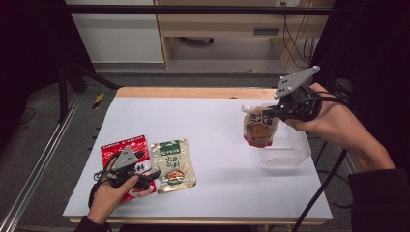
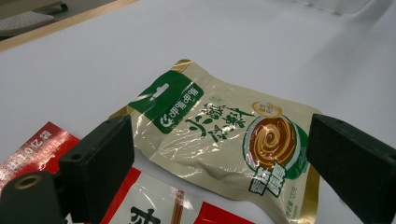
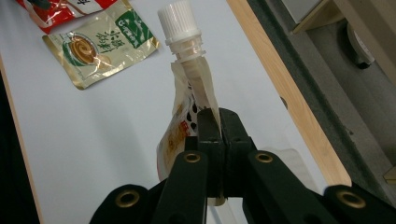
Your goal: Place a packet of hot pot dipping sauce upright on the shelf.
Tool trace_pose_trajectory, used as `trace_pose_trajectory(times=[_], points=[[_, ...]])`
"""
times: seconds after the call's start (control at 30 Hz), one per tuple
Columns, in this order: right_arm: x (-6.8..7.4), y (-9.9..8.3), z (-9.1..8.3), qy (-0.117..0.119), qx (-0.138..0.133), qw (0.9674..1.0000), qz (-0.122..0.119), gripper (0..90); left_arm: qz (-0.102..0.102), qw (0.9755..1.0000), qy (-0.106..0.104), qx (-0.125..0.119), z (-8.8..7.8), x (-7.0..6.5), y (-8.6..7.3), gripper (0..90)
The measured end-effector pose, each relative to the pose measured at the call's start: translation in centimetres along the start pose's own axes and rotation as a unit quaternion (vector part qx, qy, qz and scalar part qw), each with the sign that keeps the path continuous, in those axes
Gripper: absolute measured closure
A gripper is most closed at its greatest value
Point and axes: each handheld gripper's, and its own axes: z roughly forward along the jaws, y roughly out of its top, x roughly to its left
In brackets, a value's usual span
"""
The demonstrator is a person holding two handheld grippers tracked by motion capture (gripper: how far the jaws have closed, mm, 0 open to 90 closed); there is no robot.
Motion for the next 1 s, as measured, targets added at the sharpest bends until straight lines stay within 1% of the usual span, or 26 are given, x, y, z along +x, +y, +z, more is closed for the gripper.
trace_pose_trajectory(times=[0.27,0.33,0.4,0.57,0.6,0.67,0.7,0.9,1.0], points=[[-0.9,-1.5,-1.8,-0.017,0.0,0.9998,0.012,88.8,-0.005,1.0,0.004,-0.001,-0.1,0.4,-0.2,7.4],[-1.3,-2.1,-2.3,-0.023,-0.002,0.9996,0.018,88.8,-0.005,1.0,0.003,-0.001,-0.1,0.4,-0.3,7.2],[-1.4,-2.3,-2.4,-0.025,-0.002,0.9995,0.02,88.8,-0.005,1.0,0.003,0.001,-0.1,0.4,-0.3,7.0],[-1.7,-3.4,-2.5,-0.03,0.008,0.9993,0.021,88.8,-0.003,1.0,0.005,0.005,0.0,0.3,-0.5,6.9],[-1.9,-3.9,-2.5,-0.029,0.009,0.9993,0.023,88.8,-0.003,1.0,0.005,0.005,0.0,0.3,-0.5,6.9],[-1.9,-4.1,-2.5,-0.03,0.011,0.9992,0.024,88.8,-0.002,1.0,0.007,0.006,0.0,0.3,-0.6,6.9],[-2.0,-4.3,-2.5,-0.032,0.009,0.999,0.028,88.8,-0.002,1.0,0.007,0.006,0.0,0.3,-0.6,6.9],[-2.4,-5.4,-2.6,-0.032,0.007,0.999,0.032,88.8,0.001,0.9999,0.007,0.009,0.1,0.2,-0.6,6.9],[-2.5,-6.1,-2.2,-0.03,0.006,0.999,0.032,88.8,0.004,0.9999,0.007,0.012,0.2,0.1,-0.6,6.9]])
